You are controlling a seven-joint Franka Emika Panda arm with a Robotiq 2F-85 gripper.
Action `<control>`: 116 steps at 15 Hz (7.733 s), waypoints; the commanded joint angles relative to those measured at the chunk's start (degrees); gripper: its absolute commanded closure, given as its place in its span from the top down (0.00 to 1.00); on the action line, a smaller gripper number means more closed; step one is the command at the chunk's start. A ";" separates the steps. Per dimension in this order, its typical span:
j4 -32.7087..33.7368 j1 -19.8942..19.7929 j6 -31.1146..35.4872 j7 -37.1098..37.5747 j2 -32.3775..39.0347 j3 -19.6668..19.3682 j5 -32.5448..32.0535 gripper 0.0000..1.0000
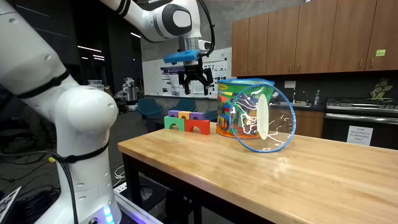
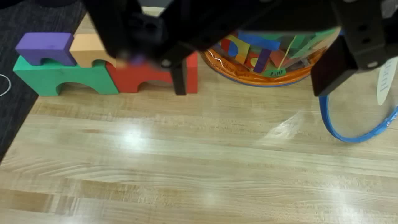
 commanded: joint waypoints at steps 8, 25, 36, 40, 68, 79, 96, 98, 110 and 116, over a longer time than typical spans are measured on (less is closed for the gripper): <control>-0.04 -0.22 0.28 -0.36 0.21 0.55 0.02 1.00; -1.24 11.75 4.87 -17.28 4.81 2.59 0.62 1.00; 1.13 16.58 3.85 -48.58 11.03 1.94 1.32 1.00; 2.71 17.65 3.84 -58.77 12.67 3.12 4.18 1.00; 20.01 17.98 10.91 -71.17 35.07 17.29 7.37 1.00; 29.73 13.99 11.76 -68.92 43.87 17.78 0.16 1.00; 31.11 10.26 6.88 -68.87 45.31 17.83 0.78 0.00; 31.19 10.01 6.82 -68.87 44.91 17.86 0.98 0.26; 31.27 9.80 7.34 -68.29 43.32 17.48 0.73 0.96; 31.28 9.59 8.21 -68.17 42.23 17.52 1.48 1.00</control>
